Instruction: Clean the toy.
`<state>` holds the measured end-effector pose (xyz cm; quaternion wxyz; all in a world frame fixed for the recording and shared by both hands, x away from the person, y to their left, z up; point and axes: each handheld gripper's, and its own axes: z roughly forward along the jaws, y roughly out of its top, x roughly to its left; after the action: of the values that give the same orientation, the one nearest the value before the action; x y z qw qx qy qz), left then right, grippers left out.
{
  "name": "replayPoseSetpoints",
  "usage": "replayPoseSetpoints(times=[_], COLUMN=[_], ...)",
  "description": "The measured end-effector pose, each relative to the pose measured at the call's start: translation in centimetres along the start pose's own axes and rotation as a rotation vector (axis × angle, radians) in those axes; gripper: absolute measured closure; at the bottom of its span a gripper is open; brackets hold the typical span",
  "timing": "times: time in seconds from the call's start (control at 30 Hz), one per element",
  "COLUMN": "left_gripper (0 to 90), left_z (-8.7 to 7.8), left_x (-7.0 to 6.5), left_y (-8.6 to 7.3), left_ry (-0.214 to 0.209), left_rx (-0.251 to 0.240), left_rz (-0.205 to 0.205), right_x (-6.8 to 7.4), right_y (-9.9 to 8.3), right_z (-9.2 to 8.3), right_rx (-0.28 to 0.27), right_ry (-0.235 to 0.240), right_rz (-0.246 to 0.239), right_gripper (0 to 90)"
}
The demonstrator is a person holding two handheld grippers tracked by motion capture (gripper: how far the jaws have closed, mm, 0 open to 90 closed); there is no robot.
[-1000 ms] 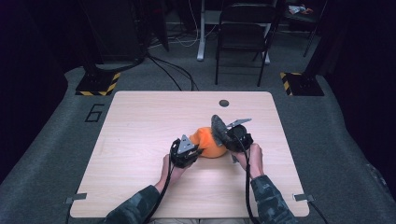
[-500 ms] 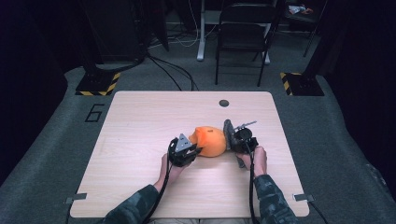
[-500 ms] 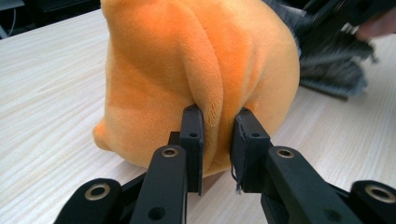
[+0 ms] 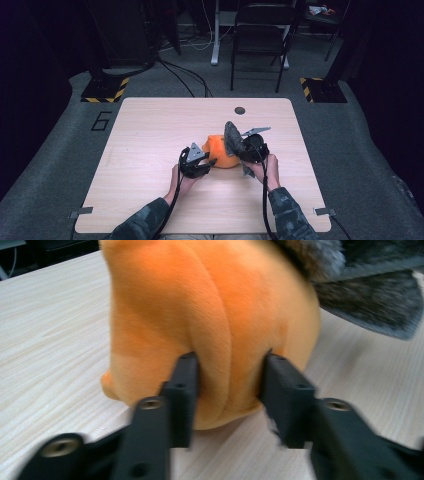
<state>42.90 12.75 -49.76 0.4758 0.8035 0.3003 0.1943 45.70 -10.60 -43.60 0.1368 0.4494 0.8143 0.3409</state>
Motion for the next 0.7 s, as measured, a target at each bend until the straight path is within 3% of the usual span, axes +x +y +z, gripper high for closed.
replayPoseSetpoints(times=[0.03, 0.1, 0.13, 0.17, 0.2, 0.33, 0.4, 0.43, 0.47, 0.53, 0.6, 0.63, 0.67, 0.7], left_gripper=[47.1, 44.9, 45.7, 51.0, 56.8, 73.8, 77.2, 78.6, 79.4, 80.6, 80.8, 80.8, 80.8, 80.8], left_z=[0.0, 0.5, 0.5, 0.7, 0.7, 0.7, 0.6, 0.2, 0.2, -0.7, -1.1, -1.3, -1.3, -1.3], left_x=[-0.3, -1.2, -1.2, -1.3, -1.3, -0.7, -0.7, -0.5, -0.5, -0.4, -0.5, -0.9, -0.9, -1.0], left_y=[0.0, -0.1, -0.1, -0.2, -0.2, -0.4, -0.3, 0.0, 0.0, 0.9, 1.2, 1.5, 1.5, 1.4], left_ry=[0.016, 0.065, 0.065, 0.097, 0.097, 0.087, 0.083, 0.064, 0.064, 0.044, 0.029, 0.005, 0.005, -0.012], left_rx=[0.017, 0.049, 0.049, 0.044, 0.044, 0.029, 0.025, 0.014, 0.014, -0.017, -0.016, -0.017, -0.017, -0.007], left_rz=[0.038, 0.114, 0.114, 0.123, 0.123, 0.076, 0.066, 0.031, 0.031, -0.021, -0.037, -0.059, -0.059, -0.061], right_x=[-0.1, -0.2, -0.2, -0.1, -0.1, -0.3, -0.4, -0.3, -0.3, -0.3, -0.1, 1.1, 1.1, 2.7], right_y=[0.0, 0.0, 0.0, -0.1, -0.1, -0.1, 0.0, 0.2, 0.2, 1.0, 1.3, 1.9, 1.9, 2.3], right_z=[0.0, 0.0, 0.0, 0.1, 0.1, 0.1, 0.0, -0.4, -0.4, -1.9, -2.6, -3.5, -3.5, -3.4], right_rx=[-0.010, -0.006, -0.006, -0.009, -0.009, -0.028, -0.022, -0.029, -0.029, -0.061, -0.074, -0.101, -0.101, -0.100], right_ry=[0.002, 0.002, 0.002, 0.006, 0.006, 0.016, 0.018, 0.023, 0.023, 0.060, 0.071, 0.088, 0.088, 0.089], right_rz=[0.003, -0.003, -0.003, 0.008, 0.008, 0.020, 0.009, 0.015, 0.015, 0.000, -0.010, -0.022, -0.022, -0.071], right_gripper=[74.5, 74.5, 74.5, 74.5, 74.5, 74.4, 74.4, 74.1, 74.1, 74.1, 74.1, 74.1, 74.1, 74.1])
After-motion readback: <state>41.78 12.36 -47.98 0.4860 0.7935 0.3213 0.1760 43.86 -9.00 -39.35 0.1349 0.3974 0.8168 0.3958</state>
